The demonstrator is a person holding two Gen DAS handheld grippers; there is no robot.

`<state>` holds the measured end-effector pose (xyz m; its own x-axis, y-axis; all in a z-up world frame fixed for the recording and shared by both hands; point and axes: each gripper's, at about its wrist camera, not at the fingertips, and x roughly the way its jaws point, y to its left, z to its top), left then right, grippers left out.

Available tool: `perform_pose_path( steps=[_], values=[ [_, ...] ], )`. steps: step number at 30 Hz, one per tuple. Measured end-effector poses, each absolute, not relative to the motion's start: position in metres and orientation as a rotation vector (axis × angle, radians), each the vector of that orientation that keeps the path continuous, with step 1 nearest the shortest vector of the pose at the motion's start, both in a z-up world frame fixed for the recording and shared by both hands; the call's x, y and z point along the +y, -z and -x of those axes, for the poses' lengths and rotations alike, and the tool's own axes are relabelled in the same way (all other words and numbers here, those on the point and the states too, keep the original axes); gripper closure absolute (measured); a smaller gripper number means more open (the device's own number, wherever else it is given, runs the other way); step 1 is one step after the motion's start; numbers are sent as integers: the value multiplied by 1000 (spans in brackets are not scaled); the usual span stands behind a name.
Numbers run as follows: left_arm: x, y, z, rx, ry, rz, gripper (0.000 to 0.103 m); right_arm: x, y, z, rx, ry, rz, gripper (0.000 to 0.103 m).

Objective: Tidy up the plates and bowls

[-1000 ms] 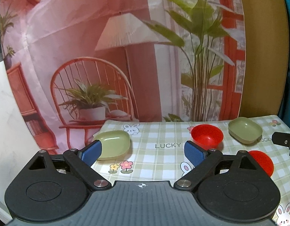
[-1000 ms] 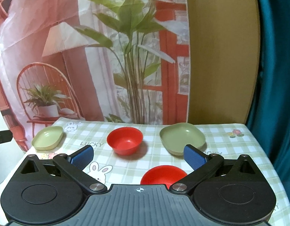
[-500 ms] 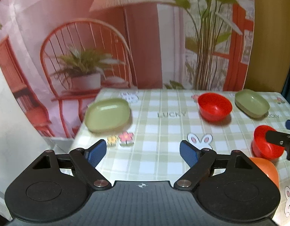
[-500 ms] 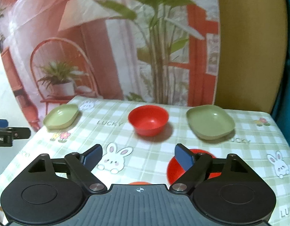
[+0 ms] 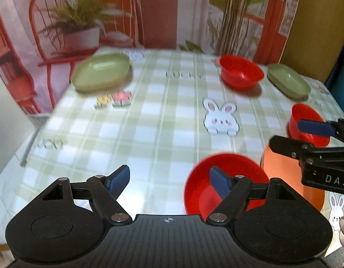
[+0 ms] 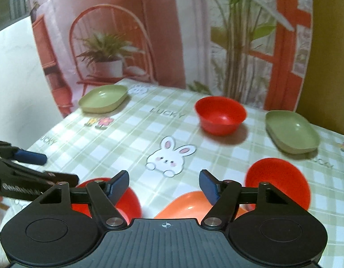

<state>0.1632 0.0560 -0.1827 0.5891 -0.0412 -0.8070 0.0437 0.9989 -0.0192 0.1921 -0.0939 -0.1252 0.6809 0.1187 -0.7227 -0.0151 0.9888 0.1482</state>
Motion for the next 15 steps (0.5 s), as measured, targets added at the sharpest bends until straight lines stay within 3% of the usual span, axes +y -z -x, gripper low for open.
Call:
perform_pose_path(
  steps=[4, 15],
  values=[
    [53, 196, -160, 1006, 69, 32, 26, -88, 133, -192, 837, -104, -138, 42],
    [54, 212, -154, 1074, 125, 127, 55, -71, 150, -195, 891, -181, -122, 61]
  ],
)
